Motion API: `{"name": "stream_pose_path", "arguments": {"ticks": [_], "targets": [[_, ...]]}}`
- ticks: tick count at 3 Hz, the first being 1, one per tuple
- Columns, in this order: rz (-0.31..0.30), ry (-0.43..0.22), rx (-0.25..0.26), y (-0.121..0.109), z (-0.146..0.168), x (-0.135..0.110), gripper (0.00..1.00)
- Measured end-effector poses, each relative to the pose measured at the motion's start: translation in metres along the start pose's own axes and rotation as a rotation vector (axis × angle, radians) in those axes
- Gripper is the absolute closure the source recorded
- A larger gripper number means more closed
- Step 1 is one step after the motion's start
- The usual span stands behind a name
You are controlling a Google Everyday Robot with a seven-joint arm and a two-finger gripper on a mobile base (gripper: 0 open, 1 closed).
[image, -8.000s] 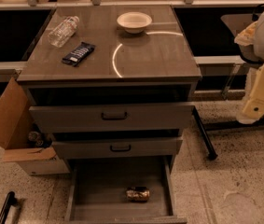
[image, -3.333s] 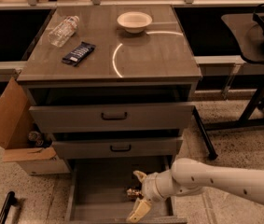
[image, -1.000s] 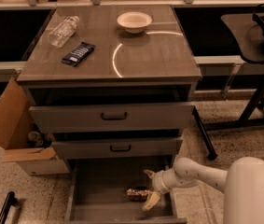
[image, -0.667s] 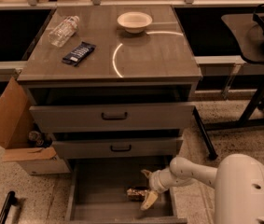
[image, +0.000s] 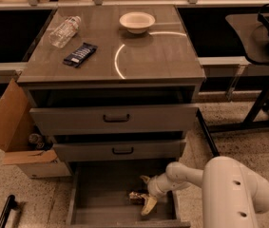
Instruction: Pick orange can from bottom drawer and place on counter
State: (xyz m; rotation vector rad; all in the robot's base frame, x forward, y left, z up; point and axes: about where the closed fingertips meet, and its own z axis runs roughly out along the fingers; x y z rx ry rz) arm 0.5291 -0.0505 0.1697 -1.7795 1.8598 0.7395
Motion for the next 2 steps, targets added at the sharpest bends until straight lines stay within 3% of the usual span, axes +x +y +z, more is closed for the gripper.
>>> {"name": "stream_pose_path", "arguments": {"ticks": [2], "targets": [[-0.019,0.028,0.007,-0.006,0.04,0.019,0.0]]}}
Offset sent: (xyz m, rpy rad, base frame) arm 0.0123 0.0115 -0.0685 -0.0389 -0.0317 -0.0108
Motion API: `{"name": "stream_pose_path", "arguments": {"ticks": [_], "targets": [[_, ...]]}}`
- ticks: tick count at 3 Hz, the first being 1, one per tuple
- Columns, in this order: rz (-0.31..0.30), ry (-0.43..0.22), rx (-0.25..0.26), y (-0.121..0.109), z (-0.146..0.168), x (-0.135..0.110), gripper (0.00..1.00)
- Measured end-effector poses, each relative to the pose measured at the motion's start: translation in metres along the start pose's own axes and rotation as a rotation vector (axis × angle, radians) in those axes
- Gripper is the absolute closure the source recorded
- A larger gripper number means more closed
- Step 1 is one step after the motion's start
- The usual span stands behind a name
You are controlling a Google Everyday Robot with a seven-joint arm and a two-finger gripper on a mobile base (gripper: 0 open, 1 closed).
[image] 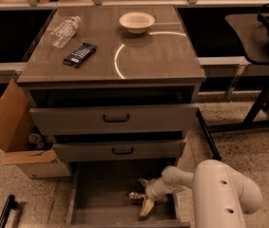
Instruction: Pick orange can from bottom drawer and place on counter
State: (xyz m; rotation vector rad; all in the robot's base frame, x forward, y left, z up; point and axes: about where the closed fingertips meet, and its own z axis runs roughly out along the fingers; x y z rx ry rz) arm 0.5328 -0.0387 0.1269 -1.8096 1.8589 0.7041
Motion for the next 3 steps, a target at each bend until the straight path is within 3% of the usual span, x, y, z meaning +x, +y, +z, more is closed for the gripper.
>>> {"name": "stream_pose_path", "arguments": {"ticks": [1,3], "targets": [[0.009,0.007,0.019,-0.0034,0.0129,0.0109,0.18],[0.008,0.019,0.046,-0.0057,0.0172,0.0156,0.65]]}}
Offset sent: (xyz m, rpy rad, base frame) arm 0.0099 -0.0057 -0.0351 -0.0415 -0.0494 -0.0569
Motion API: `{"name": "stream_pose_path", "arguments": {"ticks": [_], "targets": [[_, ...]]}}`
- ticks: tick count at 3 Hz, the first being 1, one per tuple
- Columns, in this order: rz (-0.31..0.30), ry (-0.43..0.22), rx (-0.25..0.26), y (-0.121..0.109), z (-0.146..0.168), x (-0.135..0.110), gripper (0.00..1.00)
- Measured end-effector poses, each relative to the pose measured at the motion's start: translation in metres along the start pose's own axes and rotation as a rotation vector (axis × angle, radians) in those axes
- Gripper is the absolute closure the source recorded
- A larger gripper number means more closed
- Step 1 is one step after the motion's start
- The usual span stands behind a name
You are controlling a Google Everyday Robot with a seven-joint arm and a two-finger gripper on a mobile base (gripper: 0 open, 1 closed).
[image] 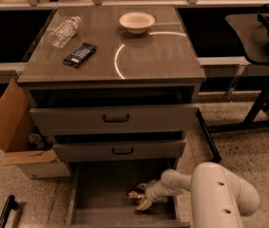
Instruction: Pick orange can from bottom drawer and place on counter
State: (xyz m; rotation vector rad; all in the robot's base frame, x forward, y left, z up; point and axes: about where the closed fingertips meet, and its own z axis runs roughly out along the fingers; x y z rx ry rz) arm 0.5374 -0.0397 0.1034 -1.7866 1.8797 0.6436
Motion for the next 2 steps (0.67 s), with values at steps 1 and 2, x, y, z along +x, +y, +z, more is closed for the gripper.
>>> {"name": "stream_pose_path", "arguments": {"ticks": [1,2], "targets": [[0.0,0.0,0.0,0.0001,-0.0029,-0.0023,0.88],[0.0,0.0,0.0,0.0001,-0.0035,-0.0028,1.0]]}}
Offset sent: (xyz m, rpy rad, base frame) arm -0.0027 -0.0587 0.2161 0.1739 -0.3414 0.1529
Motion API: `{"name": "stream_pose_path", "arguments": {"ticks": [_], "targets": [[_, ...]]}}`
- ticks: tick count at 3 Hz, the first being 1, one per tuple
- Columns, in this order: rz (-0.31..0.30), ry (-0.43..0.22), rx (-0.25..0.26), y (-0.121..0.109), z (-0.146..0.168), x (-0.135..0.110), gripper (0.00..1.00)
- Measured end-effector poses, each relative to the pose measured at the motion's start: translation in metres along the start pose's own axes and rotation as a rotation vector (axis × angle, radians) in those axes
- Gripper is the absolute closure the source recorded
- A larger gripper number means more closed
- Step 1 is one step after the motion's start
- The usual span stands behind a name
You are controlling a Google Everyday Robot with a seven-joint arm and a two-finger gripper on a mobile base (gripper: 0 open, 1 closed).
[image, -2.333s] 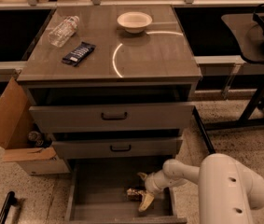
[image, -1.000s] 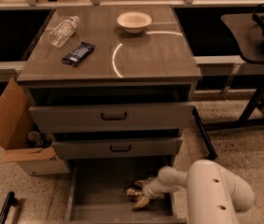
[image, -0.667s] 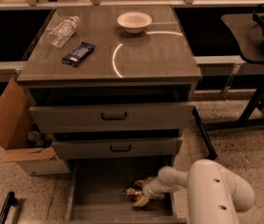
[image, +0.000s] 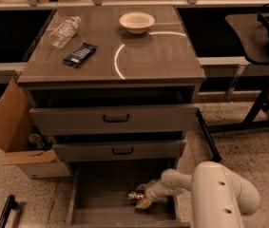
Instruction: Pick orange can from bottom drawer and place on counter
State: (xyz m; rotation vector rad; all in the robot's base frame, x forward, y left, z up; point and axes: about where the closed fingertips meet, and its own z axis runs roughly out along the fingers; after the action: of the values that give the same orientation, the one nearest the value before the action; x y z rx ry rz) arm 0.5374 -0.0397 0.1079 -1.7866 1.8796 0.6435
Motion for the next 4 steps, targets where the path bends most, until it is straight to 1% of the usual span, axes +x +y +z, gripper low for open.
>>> {"name": "stream_pose_path", "arguments": {"ticks": [2,3,4], "targets": [[-0.001,0.0,0.0,0.0,-0.001,-0.001,1.0],[-0.076,-0.024,0.032,0.001,-0.043,-0.02,1.0],[-0.262,-0.092,0.089,0.011,-0.137,-0.069,1.0]]}}
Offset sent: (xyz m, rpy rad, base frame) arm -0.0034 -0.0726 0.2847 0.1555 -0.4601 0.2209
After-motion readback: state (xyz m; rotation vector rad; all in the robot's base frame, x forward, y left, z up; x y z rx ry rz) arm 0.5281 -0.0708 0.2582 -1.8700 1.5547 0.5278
